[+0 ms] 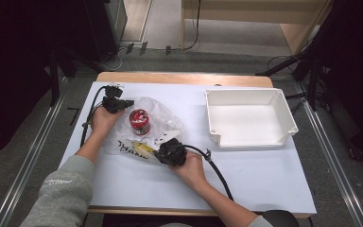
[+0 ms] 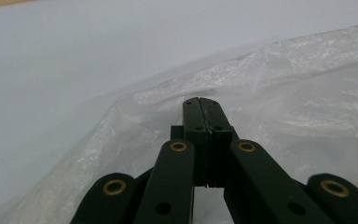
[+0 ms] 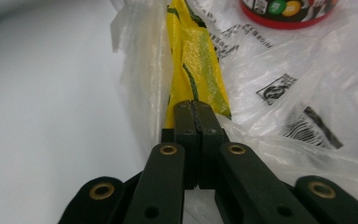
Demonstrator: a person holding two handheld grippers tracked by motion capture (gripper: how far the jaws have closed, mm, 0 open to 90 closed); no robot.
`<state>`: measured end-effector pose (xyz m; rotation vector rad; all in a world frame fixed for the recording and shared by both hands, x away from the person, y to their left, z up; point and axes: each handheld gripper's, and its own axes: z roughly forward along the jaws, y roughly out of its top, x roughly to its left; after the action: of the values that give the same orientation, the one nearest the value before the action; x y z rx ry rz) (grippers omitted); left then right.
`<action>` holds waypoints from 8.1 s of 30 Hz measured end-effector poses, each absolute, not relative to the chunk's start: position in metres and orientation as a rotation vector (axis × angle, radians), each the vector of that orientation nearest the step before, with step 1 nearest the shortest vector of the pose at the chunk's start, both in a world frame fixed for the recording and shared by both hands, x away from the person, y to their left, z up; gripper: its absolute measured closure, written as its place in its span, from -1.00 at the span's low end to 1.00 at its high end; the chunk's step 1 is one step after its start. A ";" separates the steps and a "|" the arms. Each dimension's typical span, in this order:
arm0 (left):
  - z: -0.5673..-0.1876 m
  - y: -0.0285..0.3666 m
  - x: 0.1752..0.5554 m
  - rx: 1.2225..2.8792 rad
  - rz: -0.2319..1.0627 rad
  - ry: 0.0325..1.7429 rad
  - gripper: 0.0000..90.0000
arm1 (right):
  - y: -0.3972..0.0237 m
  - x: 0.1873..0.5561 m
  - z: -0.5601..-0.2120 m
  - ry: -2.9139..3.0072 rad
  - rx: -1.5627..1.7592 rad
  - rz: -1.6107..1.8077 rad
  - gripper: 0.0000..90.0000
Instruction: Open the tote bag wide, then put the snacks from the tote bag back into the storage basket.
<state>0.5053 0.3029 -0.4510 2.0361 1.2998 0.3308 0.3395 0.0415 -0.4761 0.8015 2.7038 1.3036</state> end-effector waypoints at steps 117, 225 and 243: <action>-0.390 0.331 0.366 2.005 0.156 1.038 0.00 | 0.049 0.399 -0.423 2.619 0.901 1.360 -0.08; -0.389 0.343 0.368 1.970 0.167 1.065 0.02 | 0.100 0.422 -0.439 2.560 0.860 1.336 -0.41; -0.390 0.342 0.368 1.971 0.166 1.067 0.02 | 0.084 0.409 -0.411 2.610 0.793 1.335 -0.41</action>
<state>0.3681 0.3417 -0.3898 1.9709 1.0668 0.1664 0.4086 0.0840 -0.4110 0.7930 2.6103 1.3345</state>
